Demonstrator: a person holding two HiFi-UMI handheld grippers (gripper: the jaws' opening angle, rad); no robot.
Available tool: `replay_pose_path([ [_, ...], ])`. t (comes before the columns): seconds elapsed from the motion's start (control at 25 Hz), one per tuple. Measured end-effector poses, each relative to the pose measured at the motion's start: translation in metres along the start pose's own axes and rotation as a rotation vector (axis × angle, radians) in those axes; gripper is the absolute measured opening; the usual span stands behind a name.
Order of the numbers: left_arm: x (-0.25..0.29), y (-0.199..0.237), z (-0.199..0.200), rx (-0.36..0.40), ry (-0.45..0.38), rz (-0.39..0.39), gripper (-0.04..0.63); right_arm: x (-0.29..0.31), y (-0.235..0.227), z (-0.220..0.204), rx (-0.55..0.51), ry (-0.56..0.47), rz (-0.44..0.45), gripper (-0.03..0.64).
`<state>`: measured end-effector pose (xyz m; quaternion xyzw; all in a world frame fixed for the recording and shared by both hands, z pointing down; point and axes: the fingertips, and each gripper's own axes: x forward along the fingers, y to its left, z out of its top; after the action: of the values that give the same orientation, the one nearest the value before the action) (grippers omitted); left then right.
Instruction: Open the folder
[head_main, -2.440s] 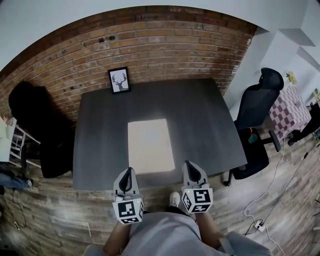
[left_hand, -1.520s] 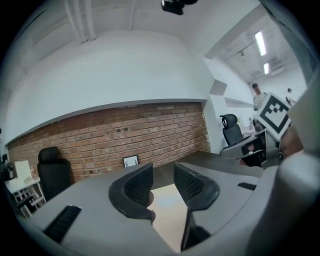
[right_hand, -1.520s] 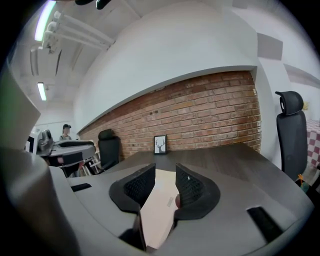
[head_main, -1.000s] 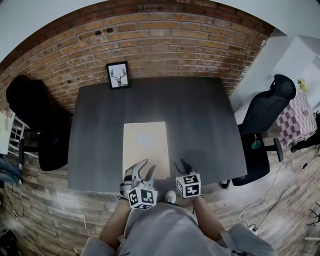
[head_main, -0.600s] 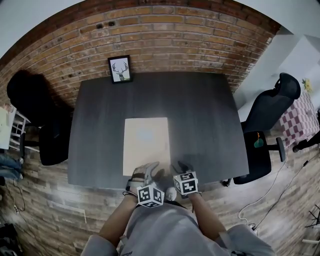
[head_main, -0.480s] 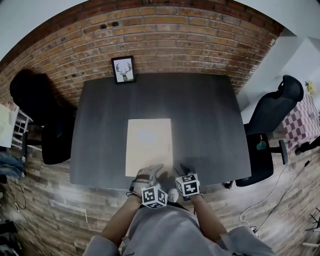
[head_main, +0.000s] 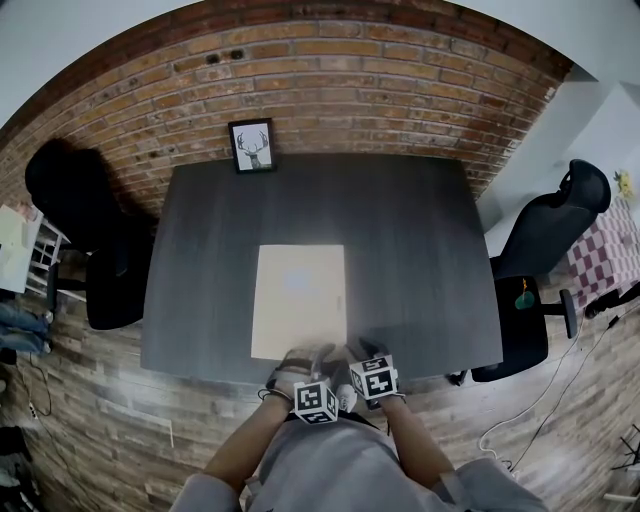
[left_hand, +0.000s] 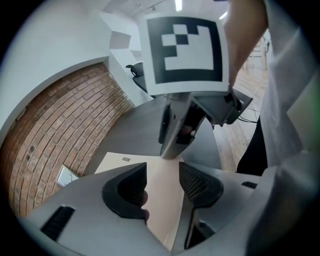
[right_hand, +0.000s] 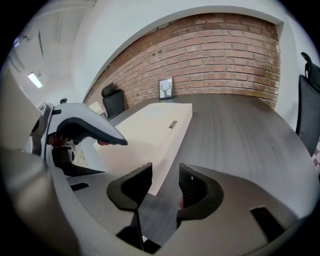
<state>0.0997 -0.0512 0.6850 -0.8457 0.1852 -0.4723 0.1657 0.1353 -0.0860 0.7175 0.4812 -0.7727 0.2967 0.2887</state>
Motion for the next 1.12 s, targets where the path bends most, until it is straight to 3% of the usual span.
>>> replay_pose_path([
  [0.44,0.015,-0.022,0.002,0.049,0.047,-0.028,0.195,-0.001,-0.001,0.001,-0.010,0.019,0.004,0.140],
  [0.56,0.018,-0.023,-0.003,0.049,0.079,0.000,0.188,-0.001,-0.001,0.000,-0.010,0.017,0.002,0.141],
  [0.8,0.010,-0.014,0.001,0.037,0.058,0.036,0.142,-0.001,0.001,0.000,-0.027,0.025,-0.002,0.140],
  [1.12,-0.004,-0.011,0.010,-0.018,0.031,0.083,0.030,-0.001,0.000,0.001,-0.041,0.032,-0.008,0.140],
])
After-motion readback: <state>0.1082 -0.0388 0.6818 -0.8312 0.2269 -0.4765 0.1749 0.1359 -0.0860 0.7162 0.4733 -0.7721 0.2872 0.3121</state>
